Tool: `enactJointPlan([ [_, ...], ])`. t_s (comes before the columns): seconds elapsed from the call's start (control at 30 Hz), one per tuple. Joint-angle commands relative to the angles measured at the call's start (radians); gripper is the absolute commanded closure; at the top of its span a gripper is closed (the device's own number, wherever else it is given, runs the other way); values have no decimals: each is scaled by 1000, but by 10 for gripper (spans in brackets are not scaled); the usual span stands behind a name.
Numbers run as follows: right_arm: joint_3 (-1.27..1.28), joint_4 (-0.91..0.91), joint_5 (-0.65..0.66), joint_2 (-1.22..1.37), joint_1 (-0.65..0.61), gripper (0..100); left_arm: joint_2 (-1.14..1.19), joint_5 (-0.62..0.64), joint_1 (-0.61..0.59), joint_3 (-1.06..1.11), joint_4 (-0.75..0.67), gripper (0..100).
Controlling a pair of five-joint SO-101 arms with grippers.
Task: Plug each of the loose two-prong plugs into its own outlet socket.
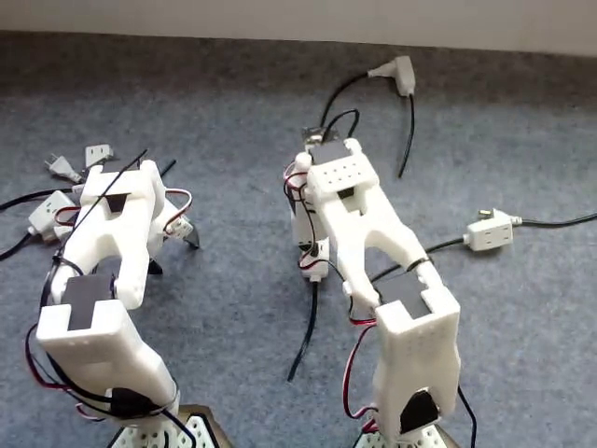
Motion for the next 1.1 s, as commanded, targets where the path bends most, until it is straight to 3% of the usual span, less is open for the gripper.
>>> enactJointPlan([
  [0.0,47,-45,3,47,19,753,-47,2,13,-8,-31,708],
  [0.2,51,-45,15,97,194,753,-47,2,13,-8,-31,708],
  [0.4,51,-47,133,197,355,753,-47,2,13,-8,-32,708],
  [0.57,27,-35,138,217,424,753,-47,2,13,-8,-32,708],
  [0.9,-384,280,130,217,278,753,-47,2,13,-5,-48,708],
  [1.07,-472,285,130,217,188,753,-47,2,13,-4,-52,708],
])
